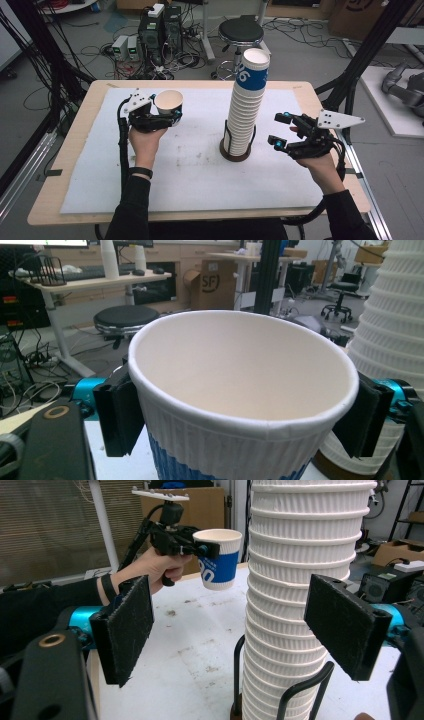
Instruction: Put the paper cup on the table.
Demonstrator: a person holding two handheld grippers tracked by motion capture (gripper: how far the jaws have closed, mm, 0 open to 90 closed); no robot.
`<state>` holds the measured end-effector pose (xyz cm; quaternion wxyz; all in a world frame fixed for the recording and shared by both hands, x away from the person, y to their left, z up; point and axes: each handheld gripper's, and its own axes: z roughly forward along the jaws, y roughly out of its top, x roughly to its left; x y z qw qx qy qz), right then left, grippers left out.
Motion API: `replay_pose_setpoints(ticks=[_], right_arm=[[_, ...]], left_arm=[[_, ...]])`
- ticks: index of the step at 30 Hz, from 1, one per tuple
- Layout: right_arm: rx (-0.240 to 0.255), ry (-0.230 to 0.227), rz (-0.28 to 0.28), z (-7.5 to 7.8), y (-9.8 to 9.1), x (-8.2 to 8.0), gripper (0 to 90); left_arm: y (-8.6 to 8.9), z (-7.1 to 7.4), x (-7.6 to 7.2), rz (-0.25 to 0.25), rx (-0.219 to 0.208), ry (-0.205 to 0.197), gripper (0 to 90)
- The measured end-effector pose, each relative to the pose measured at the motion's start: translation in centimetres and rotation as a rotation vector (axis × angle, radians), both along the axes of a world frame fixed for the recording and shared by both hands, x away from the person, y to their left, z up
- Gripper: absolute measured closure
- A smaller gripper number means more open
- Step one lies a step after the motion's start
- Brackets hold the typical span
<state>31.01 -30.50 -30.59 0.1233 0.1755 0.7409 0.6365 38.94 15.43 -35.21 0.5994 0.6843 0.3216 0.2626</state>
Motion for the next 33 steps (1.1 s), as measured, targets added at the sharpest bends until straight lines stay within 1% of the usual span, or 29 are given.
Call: replay_pose_setpoints(ticks=[2,3,6,8,11,13,15,17,20,23,28,30,33], right_arm=[[-0.001,-0.002,0.000,0.0,0.0,0.0,20.2],[0.000,0.001,0.000,0.0,0.0,0.0,20.2],[0.002,-0.001,-0.002,0.0,-0.1,0.0,20.2],[0.003,0.000,-0.003,0.0,-0.1,-0.1,20.2],[0.000,0.000,-0.004,0.0,-0.1,0.0,20.2],[0.001,0.000,-0.004,0.0,-0.1,0.0,20.2],[0.001,-0.001,-0.004,0.0,-0.1,0.0,20.2],[-0.004,0.003,-0.004,0.0,-0.1,0.0,20.2],[-0.006,0.007,-0.003,0.0,0.0,0.0,20.2],[-0.006,0.007,-0.002,0.0,0.0,0.0,20.2],[-0.010,0.009,-0.001,-0.1,0.0,0.0,20.2],[-0.008,0.009,0.000,-0.1,0.1,0.0,20.2],[-0.010,0.010,0.001,-0.1,0.1,0.0,20.2]], left_arm=[[0.1,-0.3,0.4,-0.005,-0.006,0.013,21.0],[0.2,-0.4,0.5,0.003,-0.009,0.019,21.1],[0.6,-1.1,0.6,0.026,-0.017,0.019,21.3],[0.9,-1.7,0.7,0.039,-0.020,0.033,21.3],[1.2,-2.4,0.9,0.047,-0.019,0.043,21.3],[1.4,-2.9,1.2,0.049,-0.014,0.065,21.3],[1.4,-3.3,1.3,0.046,-0.021,0.066,21.3],[1.4,-3.7,1.4,0.057,-0.012,0.066,21.2],[1.5,-4.6,1.8,0.075,-0.008,0.085,21.3],[1.6,-5.4,2.0,0.087,-0.016,0.092,21.2],[1.7,-6.3,2.5,0.081,-0.029,0.115,20.9],[1.7,-6.6,2.8,0.085,-0.026,0.114,20.7],[1.6,-7.1,3.2,0.087,-0.023,0.123,20.7]])
